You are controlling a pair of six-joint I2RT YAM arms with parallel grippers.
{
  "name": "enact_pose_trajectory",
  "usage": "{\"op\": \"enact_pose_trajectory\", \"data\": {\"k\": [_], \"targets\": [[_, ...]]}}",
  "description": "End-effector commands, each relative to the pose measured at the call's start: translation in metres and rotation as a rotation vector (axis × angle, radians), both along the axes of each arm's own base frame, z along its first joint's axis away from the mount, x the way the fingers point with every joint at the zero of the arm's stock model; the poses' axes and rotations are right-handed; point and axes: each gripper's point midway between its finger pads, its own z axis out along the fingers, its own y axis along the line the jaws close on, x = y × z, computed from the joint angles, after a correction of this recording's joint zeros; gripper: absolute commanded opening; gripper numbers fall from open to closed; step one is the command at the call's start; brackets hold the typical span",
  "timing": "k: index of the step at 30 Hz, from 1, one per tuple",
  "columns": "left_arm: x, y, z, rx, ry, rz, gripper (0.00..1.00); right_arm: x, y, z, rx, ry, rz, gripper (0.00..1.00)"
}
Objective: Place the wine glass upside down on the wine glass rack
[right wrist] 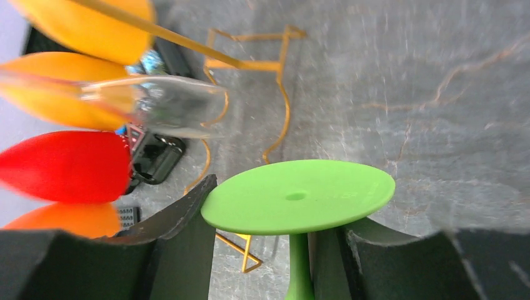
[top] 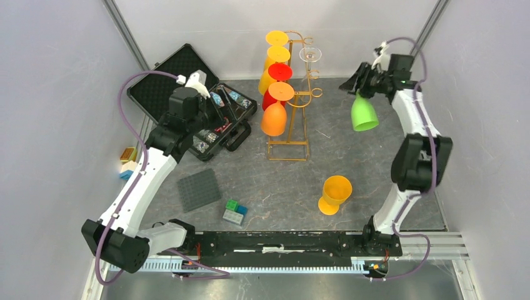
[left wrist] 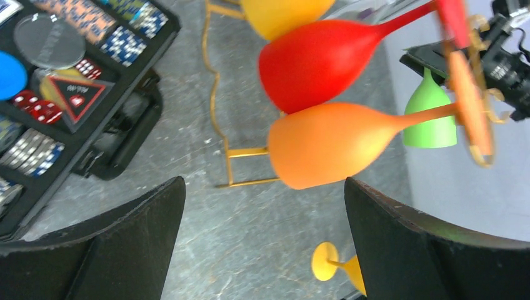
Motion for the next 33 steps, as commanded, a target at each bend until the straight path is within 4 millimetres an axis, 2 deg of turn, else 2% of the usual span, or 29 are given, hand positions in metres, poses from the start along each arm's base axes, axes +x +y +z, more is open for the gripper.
{"op": "enact_pose_trajectory", "data": {"k": [1, 8, 11, 13, 19, 23, 26, 27, 30, 33], "targets": [[-0.003, -0.018, 0.071, -0.183, -0.128, -0.051, 1.00, -0.028, -0.004, 0.088, -0.080, -0.238, 0.014, 0.00], [-0.011, -0.041, 0.121, -0.268, -0.138, -0.138, 1.00, -0.088, 0.023, 0.172, 0.006, -0.472, 0.101, 0.00], [-0.022, -0.070, 0.141, -0.258, -0.154, -0.240, 1.00, -0.116, 0.035, 0.208, 0.037, -0.583, 0.147, 0.00], [-0.029, -0.089, 0.156, -0.256, -0.171, -0.298, 1.00, -0.134, 0.039, 0.225, 0.044, -0.640, 0.162, 0.00], [-0.054, -0.145, 0.184, -0.303, -0.180, -0.456, 1.00, -0.181, 0.054, 0.261, 0.052, -0.778, 0.231, 0.07], [-0.065, -0.172, 0.187, -0.336, -0.146, -0.526, 0.99, -0.212, 0.063, 0.281, 0.058, -0.848, 0.262, 0.11], [-0.069, -0.181, 0.187, -0.377, -0.098, -0.537, 0.97, -0.234, 0.069, 0.292, 0.080, -0.888, 0.284, 0.11], [-0.070, -0.183, 0.189, -0.397, -0.084, -0.540, 0.97, -0.245, 0.072, 0.302, 0.100, -0.924, 0.299, 0.11], [-0.074, -0.187, 0.195, -0.449, -0.057, -0.559, 0.96, -0.275, 0.083, 0.313, 0.162, -0.979, 0.365, 0.11], [-0.080, -0.193, 0.201, -0.502, -0.023, -0.596, 0.95, -0.296, 0.092, 0.310, 0.196, -0.998, 0.430, 0.18]]}}
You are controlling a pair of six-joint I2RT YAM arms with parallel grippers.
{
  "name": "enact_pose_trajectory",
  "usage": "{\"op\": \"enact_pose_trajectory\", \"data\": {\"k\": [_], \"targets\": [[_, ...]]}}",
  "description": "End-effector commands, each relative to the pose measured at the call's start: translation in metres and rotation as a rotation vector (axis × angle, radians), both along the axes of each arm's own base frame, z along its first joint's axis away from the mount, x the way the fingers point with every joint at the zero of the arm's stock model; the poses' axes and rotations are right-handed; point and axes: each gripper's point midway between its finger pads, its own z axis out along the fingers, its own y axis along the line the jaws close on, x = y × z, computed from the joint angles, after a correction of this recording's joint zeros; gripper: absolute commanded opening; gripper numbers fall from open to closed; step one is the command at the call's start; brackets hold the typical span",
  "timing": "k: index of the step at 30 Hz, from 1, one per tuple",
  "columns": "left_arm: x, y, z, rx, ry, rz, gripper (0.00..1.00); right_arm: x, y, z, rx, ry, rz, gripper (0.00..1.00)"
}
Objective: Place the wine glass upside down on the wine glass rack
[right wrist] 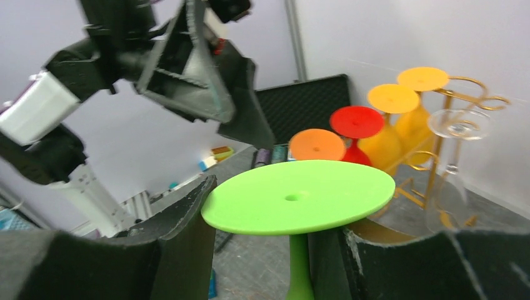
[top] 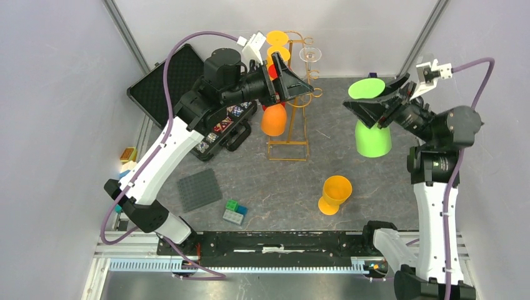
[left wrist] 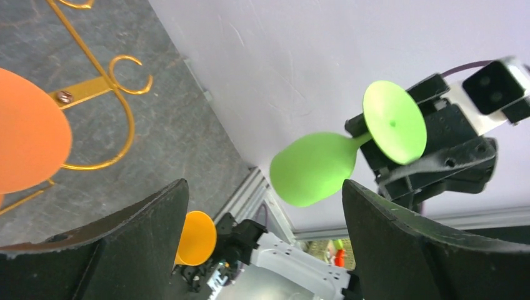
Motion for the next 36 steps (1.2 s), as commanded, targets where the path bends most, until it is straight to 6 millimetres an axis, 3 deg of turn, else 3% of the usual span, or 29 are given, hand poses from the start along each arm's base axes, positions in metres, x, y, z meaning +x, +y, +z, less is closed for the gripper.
{"op": "enact_pose_trajectory", "data": {"k": [1, 7, 17, 26, 31, 34, 36], "targets": [[-0.019, -0.007, 0.037, -0.141, 0.050, -0.087, 0.95, -0.035, 0.016, 0.009, 0.014, -0.071, 0.133, 0.21], [-0.025, -0.010, 0.033, -0.158, 0.111, -0.115, 0.94, -0.037, 0.023, -0.013, 0.059, 0.007, 0.195, 0.36], [-0.029, -0.017, 0.027, -0.216, 0.183, -0.160, 0.92, -0.041, 0.031, -0.021, 0.115, 0.032, 0.285, 0.60], [-0.040, -0.035, 0.015, -0.220, 0.280, -0.279, 0.75, -0.048, 0.038, -0.016, 0.143, 0.017, 0.364, 0.59], [-0.048, -0.041, 0.018, -0.238, 0.288, -0.338, 0.66, -0.059, 0.044, -0.015, 0.148, 0.000, 0.441, 0.64], [-0.053, -0.044, 0.024, -0.262, 0.296, -0.384, 0.65, -0.063, 0.046, -0.015, 0.148, -0.008, 0.477, 0.62], [-0.057, -0.047, 0.026, -0.272, 0.305, -0.416, 0.64, -0.065, 0.048, -0.016, 0.146, -0.013, 0.497, 0.55]]}}
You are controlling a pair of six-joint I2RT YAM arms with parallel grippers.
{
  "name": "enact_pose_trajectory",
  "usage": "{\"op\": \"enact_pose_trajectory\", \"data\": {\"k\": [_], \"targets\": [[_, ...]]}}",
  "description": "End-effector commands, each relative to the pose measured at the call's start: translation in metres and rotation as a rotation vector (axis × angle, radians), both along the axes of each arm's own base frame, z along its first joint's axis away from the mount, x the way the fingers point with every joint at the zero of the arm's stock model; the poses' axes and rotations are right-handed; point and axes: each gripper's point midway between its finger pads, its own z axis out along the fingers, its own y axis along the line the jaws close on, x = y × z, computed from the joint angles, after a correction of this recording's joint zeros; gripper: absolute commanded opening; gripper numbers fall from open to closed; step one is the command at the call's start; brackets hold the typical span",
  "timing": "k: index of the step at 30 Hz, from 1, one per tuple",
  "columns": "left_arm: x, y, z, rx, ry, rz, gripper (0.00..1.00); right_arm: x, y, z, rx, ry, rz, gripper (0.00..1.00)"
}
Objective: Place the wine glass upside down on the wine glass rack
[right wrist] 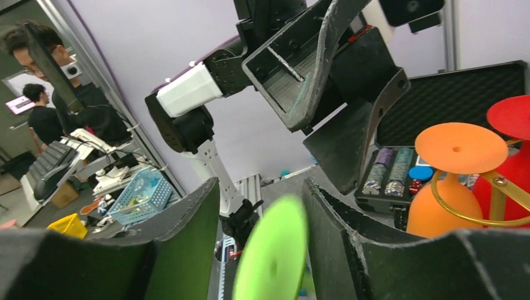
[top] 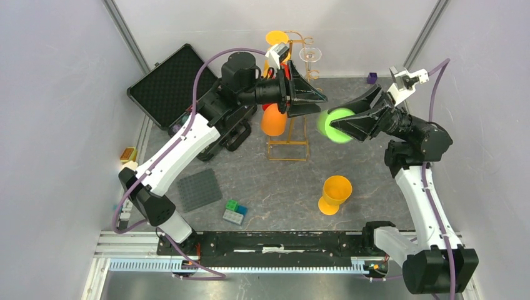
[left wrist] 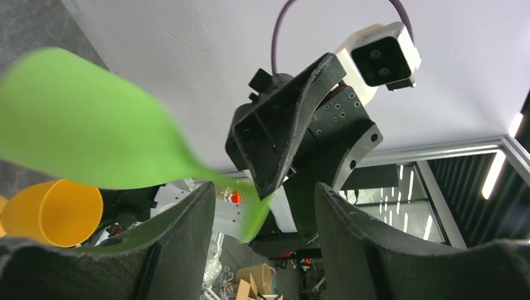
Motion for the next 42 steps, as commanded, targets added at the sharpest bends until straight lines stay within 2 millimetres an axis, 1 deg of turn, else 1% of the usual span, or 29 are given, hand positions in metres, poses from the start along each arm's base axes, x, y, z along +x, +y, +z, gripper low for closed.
{"op": "enact_pose_trajectory", "data": {"k": [1, 2, 3, 6, 7, 8, 10, 13, 15, 18, 21, 23, 24, 25, 26, 27, 29, 30, 31, 32, 34, 35, 37, 39, 42], "targets": [[-0.022, -0.005, 0.024, -0.087, 0.000, -0.120, 0.63, -0.019, 0.004, 0.006, 0.001, -0.085, 0.063, 0.52], [-0.025, -0.007, 0.022, -0.085, 0.003, -0.136, 0.62, -0.019, 0.004, 0.004, 0.000, -0.083, 0.072, 0.52], [-0.027, -0.008, 0.021, -0.083, 0.006, -0.149, 0.61, -0.018, 0.005, 0.002, -0.001, -0.078, 0.077, 0.49], [-0.029, -0.009, 0.015, -0.071, 0.003, -0.160, 0.59, -0.010, 0.006, -0.003, 0.001, -0.034, 0.081, 0.12], [-0.029, -0.008, 0.015, -0.065, -0.011, -0.150, 0.59, -0.007, 0.006, -0.004, 0.000, -0.022, 0.083, 0.07], [-0.028, -0.007, 0.015, -0.057, -0.034, -0.138, 0.59, -0.005, 0.006, -0.005, 0.002, -0.015, 0.085, 0.07], [-0.027, -0.003, 0.015, -0.040, -0.076, -0.119, 0.60, -0.001, 0.006, -0.005, 0.005, -0.010, 0.082, 0.09], [-0.025, 0.002, 0.010, 0.008, -0.126, -0.079, 0.61, 0.005, 0.006, -0.005, 0.008, -0.002, 0.067, 0.13], [-0.024, 0.006, 0.005, 0.034, -0.144, -0.060, 0.62, 0.010, 0.006, -0.009, 0.002, 0.017, 0.057, 0.15], [-0.023, 0.015, 0.000, 0.079, -0.193, -0.021, 0.62, 0.017, 0.006, -0.017, -0.022, 0.036, 0.038, 0.21], [-0.017, 0.029, -0.008, 0.143, -0.268, 0.051, 0.63, 0.032, 0.005, -0.034, -0.064, 0.088, -0.024, 0.29], [-0.017, 0.041, -0.015, 0.188, -0.312, 0.104, 0.63, 0.048, 0.002, -0.050, -0.124, 0.129, -0.104, 0.35], [-0.016, 0.047, -0.024, 0.216, -0.327, 0.121, 0.63, 0.056, -0.002, -0.061, -0.176, 0.147, -0.156, 0.38], [-0.017, 0.054, -0.030, 0.236, -0.337, 0.144, 0.63, 0.062, -0.005, -0.070, -0.221, 0.158, -0.200, 0.40], [-0.018, 0.059, -0.041, 0.262, -0.337, 0.158, 0.63, 0.067, -0.010, -0.080, -0.276, 0.171, -0.250, 0.42], [-0.019, 0.066, -0.049, 0.278, -0.341, 0.178, 0.63, 0.072, -0.016, -0.090, -0.331, 0.176, -0.299, 0.44], [-0.023, 0.079, -0.076, 0.324, -0.318, 0.204, 0.63, 0.076, -0.030, -0.113, -0.442, 0.228, -0.397, 0.46], [-0.027, 0.084, -0.084, 0.326, -0.313, 0.218, 0.63, 0.077, -0.039, -0.124, -0.501, 0.238, -0.446, 0.48], [-0.029, 0.089, -0.098, 0.340, -0.290, 0.229, 0.63, 0.075, -0.046, -0.137, -0.551, 0.267, -0.476, 0.49], [-0.031, 0.093, -0.105, 0.340, -0.279, 0.246, 0.63, 0.075, -0.053, -0.149, -0.599, 0.281, -0.506, 0.50], [-0.035, 0.099, -0.129, 0.355, -0.242, 0.257, 0.64, 0.068, -0.060, -0.173, -0.666, 0.325, -0.525, 0.55], [-0.036, 0.100, -0.138, 0.357, -0.224, 0.263, 0.64, 0.065, -0.061, -0.183, -0.687, 0.340, -0.528, 0.57], [-0.039, 0.103, -0.164, 0.388, -0.178, 0.263, 0.64, 0.055, -0.060, -0.206, -0.723, 0.378, -0.506, 0.60], [-0.040, 0.103, -0.186, 0.409, -0.128, 0.259, 0.64, 0.044, -0.061, -0.232, -0.765, 0.422, -0.480, 0.62], [-0.044, 0.096, -0.214, 0.406, -0.037, 0.235, 0.65, 0.030, -0.063, -0.265, -0.834, 0.466, -0.451, 0.61]]}}
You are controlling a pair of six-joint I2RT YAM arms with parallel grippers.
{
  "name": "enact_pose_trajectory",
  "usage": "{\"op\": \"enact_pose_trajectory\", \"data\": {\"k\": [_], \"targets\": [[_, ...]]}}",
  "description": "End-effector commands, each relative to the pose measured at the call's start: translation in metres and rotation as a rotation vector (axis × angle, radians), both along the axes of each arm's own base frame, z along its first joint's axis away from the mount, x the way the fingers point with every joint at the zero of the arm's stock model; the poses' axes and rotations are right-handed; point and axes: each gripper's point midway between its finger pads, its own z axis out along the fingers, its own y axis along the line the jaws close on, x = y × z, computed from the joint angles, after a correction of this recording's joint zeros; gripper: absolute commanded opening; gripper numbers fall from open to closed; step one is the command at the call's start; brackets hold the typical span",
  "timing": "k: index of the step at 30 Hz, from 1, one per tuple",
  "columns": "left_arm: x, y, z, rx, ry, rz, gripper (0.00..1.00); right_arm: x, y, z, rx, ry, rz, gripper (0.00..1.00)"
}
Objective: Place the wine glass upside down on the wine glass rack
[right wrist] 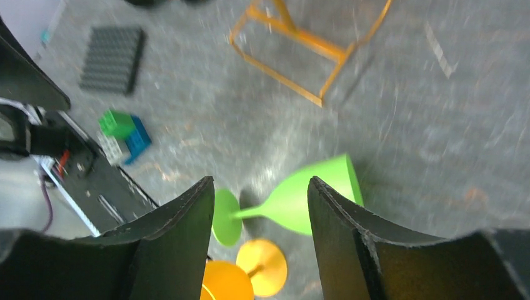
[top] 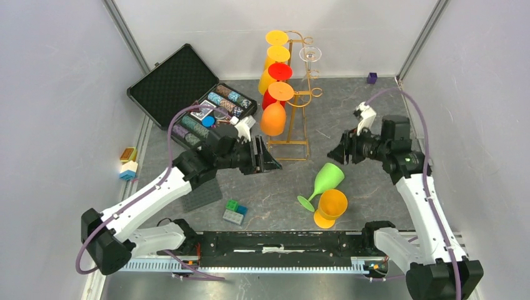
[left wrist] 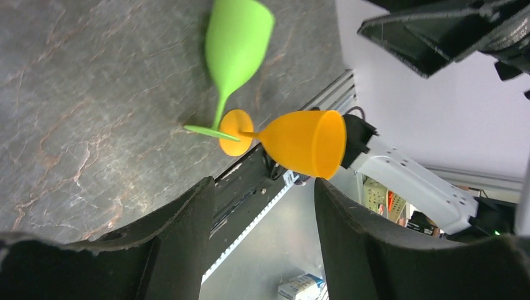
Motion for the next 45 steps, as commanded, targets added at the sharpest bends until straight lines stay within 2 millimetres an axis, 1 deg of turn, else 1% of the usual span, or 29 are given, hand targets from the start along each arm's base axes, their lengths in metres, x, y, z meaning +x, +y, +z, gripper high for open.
{"op": "enact_pose_trajectory", "data": {"k": [1, 2, 3, 7, 10, 11, 13, 15, 17, 19, 22, 25, 29, 31, 35, 36, 40, 45], "targets": [[0.006, -0.014, -0.015, -0.087, 0.072, 0.036, 0.65, -0.025, -0.013, -0.057, -0.144, 0.111, 0.025, 0.61], [0.004, -0.018, -0.026, -0.099, 0.113, 0.032, 0.65, -0.028, -0.012, -0.062, -0.150, 0.122, 0.034, 0.61], [0.003, -0.022, -0.032, -0.113, 0.149, 0.030, 0.66, -0.031, -0.012, -0.066, -0.153, 0.133, 0.041, 0.61], [0.002, -0.031, -0.059, -0.076, 0.268, 0.007, 0.71, -0.033, -0.014, -0.079, -0.177, 0.163, 0.036, 0.61], [-0.004, -0.045, -0.074, -0.080, 0.352, -0.061, 0.72, -0.030, -0.014, -0.081, -0.177, 0.167, 0.034, 0.61], [-0.006, -0.049, -0.077, -0.080, 0.358, -0.087, 0.72, -0.029, -0.015, -0.082, -0.176, 0.170, 0.026, 0.62], [-0.011, -0.055, -0.079, -0.060, 0.301, -0.173, 0.72, -0.027, -0.015, -0.083, -0.173, 0.181, 0.019, 0.62], [-0.014, -0.052, -0.085, 0.027, 0.201, -0.223, 0.73, -0.025, -0.016, -0.086, -0.176, 0.191, 0.006, 0.62], [-0.017, -0.051, -0.093, 0.079, 0.125, -0.256, 0.75, -0.024, -0.015, -0.087, -0.172, 0.191, 0.002, 0.63], [-0.018, -0.053, -0.102, 0.091, 0.108, -0.270, 0.75, -0.024, -0.015, -0.089, -0.172, 0.191, -0.001, 0.64], [-0.019, -0.062, -0.114, 0.085, 0.165, -0.260, 0.73, -0.023, -0.018, -0.090, -0.184, 0.190, -0.012, 0.64], [-0.018, -0.067, -0.126, 0.119, 0.253, -0.220, 0.71, -0.022, -0.020, -0.089, -0.194, 0.185, -0.019, 0.65], [-0.013, -0.070, -0.129, 0.134, 0.328, -0.143, 0.71, -0.019, -0.020, -0.088, -0.202, 0.187, -0.018, 0.65], [-0.009, -0.067, -0.134, 0.177, 0.352, -0.103, 0.73, -0.018, -0.021, -0.088, -0.205, 0.189, -0.022, 0.65], [-0.003, -0.078, -0.135, 0.176, 0.407, -0.076, 0.74, -0.017, -0.020, -0.089, -0.204, 0.193, -0.019, 0.65], [-0.002, -0.079, -0.139, 0.191, 0.429, -0.065, 0.74, -0.016, -0.021, -0.089, -0.206, 0.192, -0.019, 0.65], [-0.006, -0.073, -0.162, 0.285, 0.524, -0.039, 0.74, -0.015, -0.022, -0.088, -0.216, 0.191, -0.022, 0.65], [-0.009, -0.064, -0.174, 0.330, 0.557, -0.011, 0.70, -0.014, -0.023, -0.090, -0.221, 0.194, -0.023, 0.65]]}}
